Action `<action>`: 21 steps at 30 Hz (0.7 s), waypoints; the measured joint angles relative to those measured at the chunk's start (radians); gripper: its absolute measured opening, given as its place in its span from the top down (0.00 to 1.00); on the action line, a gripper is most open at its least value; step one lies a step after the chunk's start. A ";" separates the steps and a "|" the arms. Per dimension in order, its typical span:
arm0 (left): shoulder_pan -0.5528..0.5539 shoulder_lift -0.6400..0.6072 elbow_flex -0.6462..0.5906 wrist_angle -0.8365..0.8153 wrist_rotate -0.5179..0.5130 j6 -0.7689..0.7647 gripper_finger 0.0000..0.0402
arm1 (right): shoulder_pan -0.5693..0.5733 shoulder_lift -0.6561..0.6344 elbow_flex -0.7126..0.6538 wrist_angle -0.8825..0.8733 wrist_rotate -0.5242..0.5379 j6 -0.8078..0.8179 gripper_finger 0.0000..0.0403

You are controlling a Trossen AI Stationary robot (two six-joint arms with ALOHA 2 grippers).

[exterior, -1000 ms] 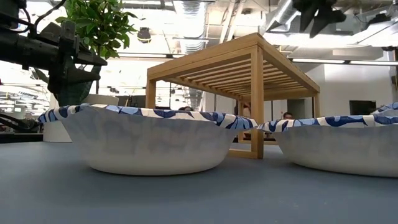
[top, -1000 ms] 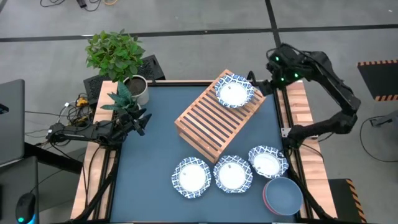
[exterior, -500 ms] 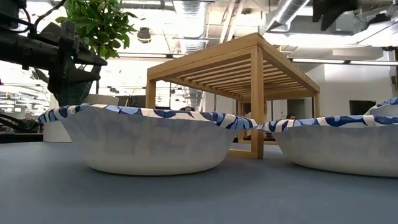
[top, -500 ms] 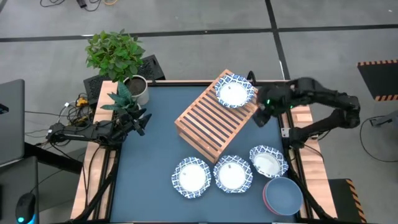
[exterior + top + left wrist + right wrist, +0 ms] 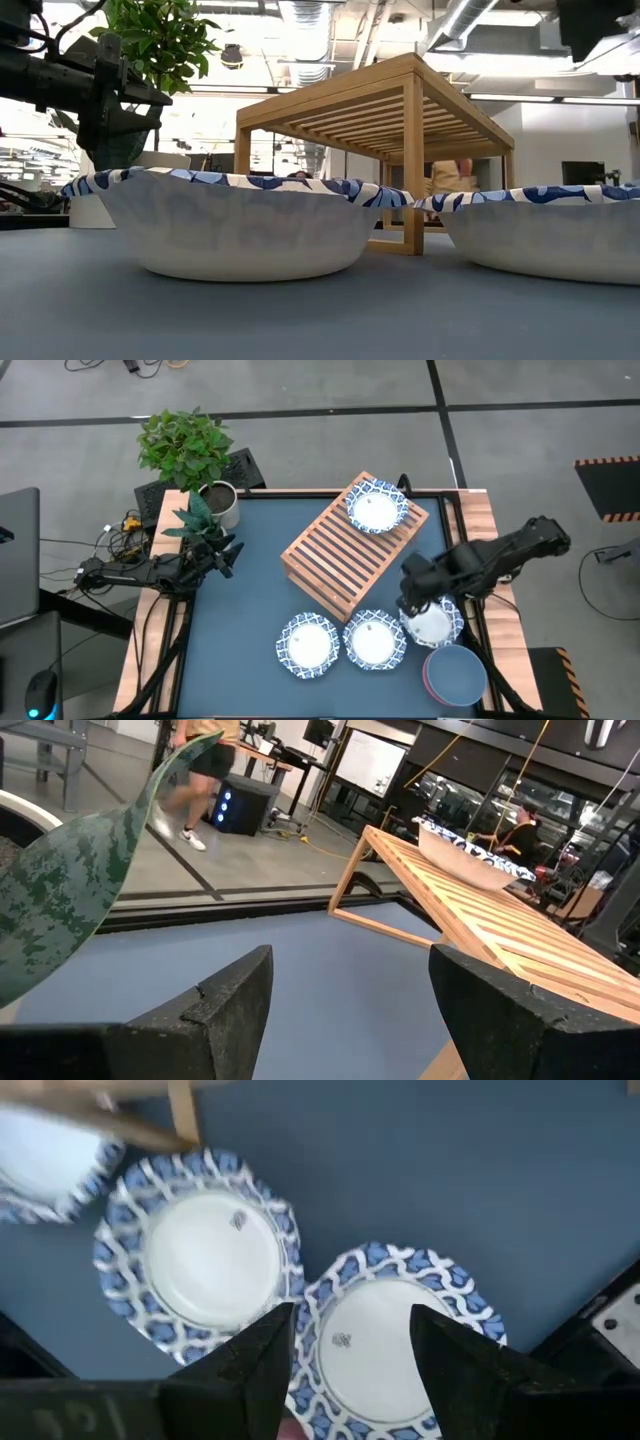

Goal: Place and stack bowls onto a shelf
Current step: Stack the right white and blue patterned bowl on top of the other white and blue patterned bowl on the shelf

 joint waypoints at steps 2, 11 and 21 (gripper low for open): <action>0.000 0.000 0.000 0.000 0.000 0.000 0.37 | 0.034 0.033 -0.001 0.006 -0.004 0.000 0.44; 0.000 0.000 0.000 0.000 0.000 -0.001 0.37 | 0.109 0.201 0.000 0.008 -0.152 -0.050 0.44; 0.000 0.000 0.000 0.000 0.000 -0.001 0.37 | 0.135 0.309 0.000 0.034 -0.245 -0.052 0.44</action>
